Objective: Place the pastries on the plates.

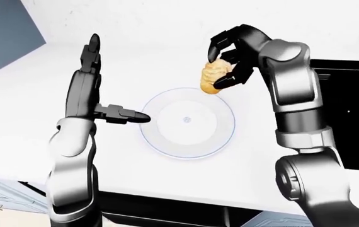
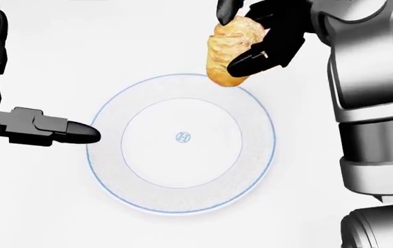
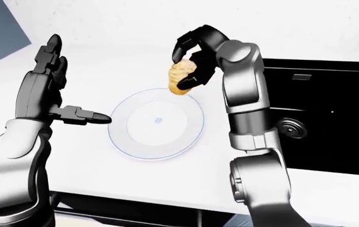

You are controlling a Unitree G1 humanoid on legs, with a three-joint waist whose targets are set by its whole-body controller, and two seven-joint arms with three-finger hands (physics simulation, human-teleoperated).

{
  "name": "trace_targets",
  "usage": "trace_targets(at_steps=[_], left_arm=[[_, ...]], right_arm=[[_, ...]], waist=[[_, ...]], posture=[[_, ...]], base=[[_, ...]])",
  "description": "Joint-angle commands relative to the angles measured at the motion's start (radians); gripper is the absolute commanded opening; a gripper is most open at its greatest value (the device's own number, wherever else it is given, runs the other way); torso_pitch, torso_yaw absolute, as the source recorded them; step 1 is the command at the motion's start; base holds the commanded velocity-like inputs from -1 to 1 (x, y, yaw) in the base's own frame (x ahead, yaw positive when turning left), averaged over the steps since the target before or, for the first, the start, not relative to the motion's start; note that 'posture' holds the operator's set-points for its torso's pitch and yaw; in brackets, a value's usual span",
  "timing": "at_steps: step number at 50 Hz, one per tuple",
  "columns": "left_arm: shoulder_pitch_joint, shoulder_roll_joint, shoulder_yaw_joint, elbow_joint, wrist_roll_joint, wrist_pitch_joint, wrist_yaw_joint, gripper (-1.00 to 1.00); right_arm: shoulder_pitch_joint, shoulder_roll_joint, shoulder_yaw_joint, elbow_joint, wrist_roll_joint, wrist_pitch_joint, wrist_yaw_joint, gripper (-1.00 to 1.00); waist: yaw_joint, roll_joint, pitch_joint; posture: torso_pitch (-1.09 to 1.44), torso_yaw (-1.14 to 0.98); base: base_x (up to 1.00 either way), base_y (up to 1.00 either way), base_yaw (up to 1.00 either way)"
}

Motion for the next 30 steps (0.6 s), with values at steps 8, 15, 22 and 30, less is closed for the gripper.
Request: trace_targets(at_steps=[8,15,22,30], left_arm=[[-0.037,0.01,0.004,-0.016,0.004,-0.031,0.01,1.0],[-0.03,0.01,0.004,-0.016,0.007,-0.036,0.011,1.0],[-0.024,0.009,0.007,-0.026,0.007,-0.032,0.007,1.0],[-0.016,0.006,0.007,-0.024,0.01,-0.038,0.009,1.0]], right_arm=[[-0.046,0.052,0.016,-0.005,-0.045,-0.059,0.063,-0.91],[-0.126,0.063,0.017,0.126,-0.057,-0.141,0.086,-0.93],[-0.188,0.067,0.017,0.308,-0.049,-0.251,0.102,-0.92],[-0.2,0.076,0.026,0.414,-0.046,-0.36,0.159,-0.91]], waist=[[-0.006,0.009,-0.03],[-0.011,0.013,-0.031],[-0.017,0.016,-0.03],[-0.021,0.015,-0.033]], posture=[[0.0,0.18],[0.0,0.18],[0.0,0.18],[0.0,0.18]], base=[[0.0,0.0,0.0],[0.0,0.0,0.0],[0.0,0.0,0.0],[0.0,0.0,0.0]])
